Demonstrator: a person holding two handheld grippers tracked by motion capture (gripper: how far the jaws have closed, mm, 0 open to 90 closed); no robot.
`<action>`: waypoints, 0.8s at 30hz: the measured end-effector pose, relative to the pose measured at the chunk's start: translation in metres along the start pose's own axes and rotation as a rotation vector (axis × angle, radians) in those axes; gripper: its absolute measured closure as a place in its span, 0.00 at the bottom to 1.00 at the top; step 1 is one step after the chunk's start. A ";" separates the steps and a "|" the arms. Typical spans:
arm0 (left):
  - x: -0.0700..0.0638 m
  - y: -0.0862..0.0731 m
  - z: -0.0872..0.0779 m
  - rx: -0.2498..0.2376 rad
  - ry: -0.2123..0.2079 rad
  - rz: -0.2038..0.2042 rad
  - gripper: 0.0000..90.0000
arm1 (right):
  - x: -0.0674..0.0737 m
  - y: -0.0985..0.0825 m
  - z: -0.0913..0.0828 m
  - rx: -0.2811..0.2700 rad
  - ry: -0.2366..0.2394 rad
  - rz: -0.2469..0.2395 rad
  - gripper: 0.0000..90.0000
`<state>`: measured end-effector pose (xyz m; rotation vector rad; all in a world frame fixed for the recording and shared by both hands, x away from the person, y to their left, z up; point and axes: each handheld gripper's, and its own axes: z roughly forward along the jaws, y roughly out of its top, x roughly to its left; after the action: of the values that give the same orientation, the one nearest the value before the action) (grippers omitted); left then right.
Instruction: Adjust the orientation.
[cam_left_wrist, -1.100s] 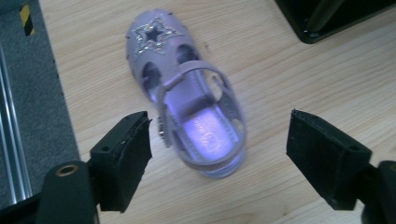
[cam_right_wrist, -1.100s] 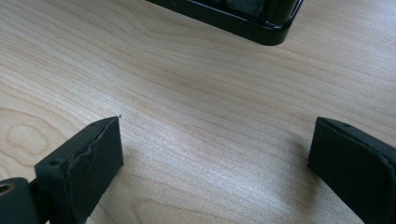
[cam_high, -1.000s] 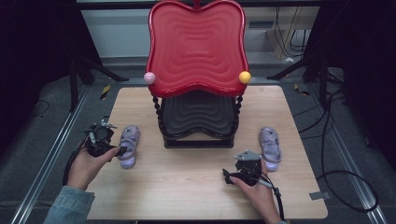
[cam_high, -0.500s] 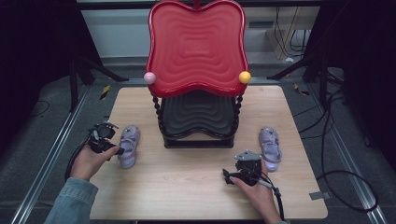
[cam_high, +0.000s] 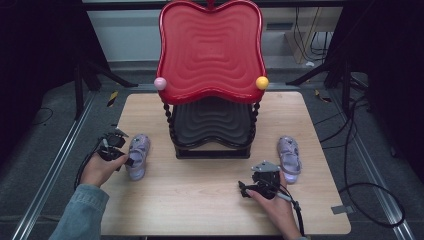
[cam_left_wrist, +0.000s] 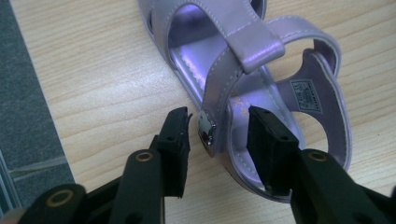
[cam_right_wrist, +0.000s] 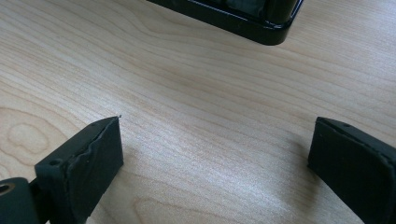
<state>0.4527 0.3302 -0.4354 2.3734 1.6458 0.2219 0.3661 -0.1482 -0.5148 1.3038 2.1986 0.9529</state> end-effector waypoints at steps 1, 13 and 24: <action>0.000 0.000 0.001 0.005 0.002 0.005 0.68 | 0.000 0.000 0.000 0.000 0.000 -0.001 0.04; 0.005 0.003 -0.004 -0.003 0.016 0.025 0.86 | 0.000 0.000 0.000 0.000 0.000 -0.001 0.04; 0.001 -0.019 -0.028 -0.037 0.040 0.114 0.91 | 0.000 0.000 0.000 0.001 -0.002 0.000 0.04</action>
<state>0.4287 0.3406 -0.4136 2.4527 1.5105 0.3203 0.3659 -0.1481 -0.5148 1.3051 2.1977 0.9507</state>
